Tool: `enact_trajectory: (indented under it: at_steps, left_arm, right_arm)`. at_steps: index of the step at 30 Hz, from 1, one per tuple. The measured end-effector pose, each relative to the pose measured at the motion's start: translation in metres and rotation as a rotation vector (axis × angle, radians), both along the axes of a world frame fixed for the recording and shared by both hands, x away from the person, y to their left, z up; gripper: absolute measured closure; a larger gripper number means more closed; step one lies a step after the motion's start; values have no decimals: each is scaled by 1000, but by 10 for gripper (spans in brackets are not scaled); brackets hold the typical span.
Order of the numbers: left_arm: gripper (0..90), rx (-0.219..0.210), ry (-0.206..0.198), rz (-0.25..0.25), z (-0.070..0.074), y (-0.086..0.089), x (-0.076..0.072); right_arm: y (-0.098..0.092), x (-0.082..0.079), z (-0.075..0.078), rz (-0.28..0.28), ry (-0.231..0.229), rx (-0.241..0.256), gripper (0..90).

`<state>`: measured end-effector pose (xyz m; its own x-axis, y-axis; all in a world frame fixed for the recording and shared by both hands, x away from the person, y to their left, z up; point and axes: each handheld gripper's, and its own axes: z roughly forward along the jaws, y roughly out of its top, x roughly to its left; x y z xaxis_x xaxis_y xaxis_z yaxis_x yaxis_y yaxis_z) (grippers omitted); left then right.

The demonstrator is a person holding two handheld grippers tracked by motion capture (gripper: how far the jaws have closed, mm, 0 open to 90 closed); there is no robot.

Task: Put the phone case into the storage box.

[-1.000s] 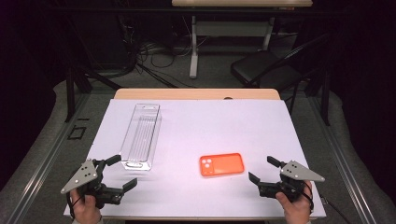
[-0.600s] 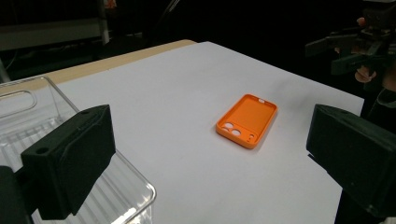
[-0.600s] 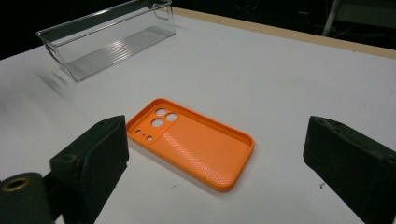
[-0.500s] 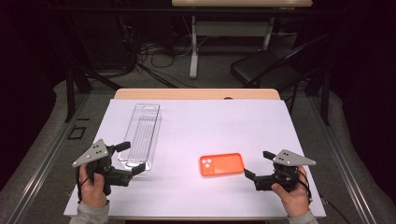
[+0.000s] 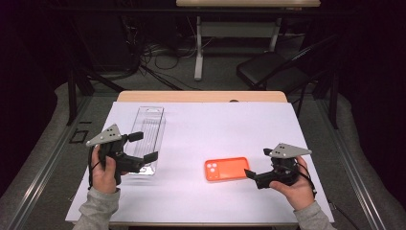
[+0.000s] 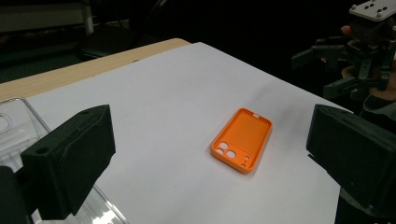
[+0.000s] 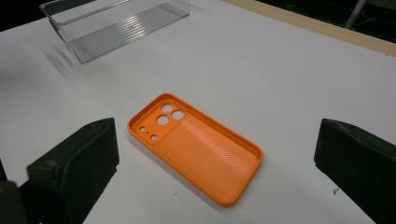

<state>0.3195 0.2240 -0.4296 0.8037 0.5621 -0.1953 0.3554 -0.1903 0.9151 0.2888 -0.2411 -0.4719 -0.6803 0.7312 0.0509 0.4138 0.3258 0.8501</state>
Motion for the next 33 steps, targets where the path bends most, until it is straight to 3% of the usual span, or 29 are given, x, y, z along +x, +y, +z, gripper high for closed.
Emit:
enact_trajectory:
  at_steps: [15,22,26,33]
  left_arm:
    - [5,24,30,30,15,-11,31]
    - [5,30,72,44,13,-15,45]
    - [5,50,69,41,11,-16,46]
    - [7,43,65,49,9,-12,44]
  right_arm:
    - [8,31,11,-22,60,-33,2]
    - [13,42,16,-11,77,-77,61]
    - [17,47,15,8,85,-112,107]
    - [28,54,12,53,96,-173,154]
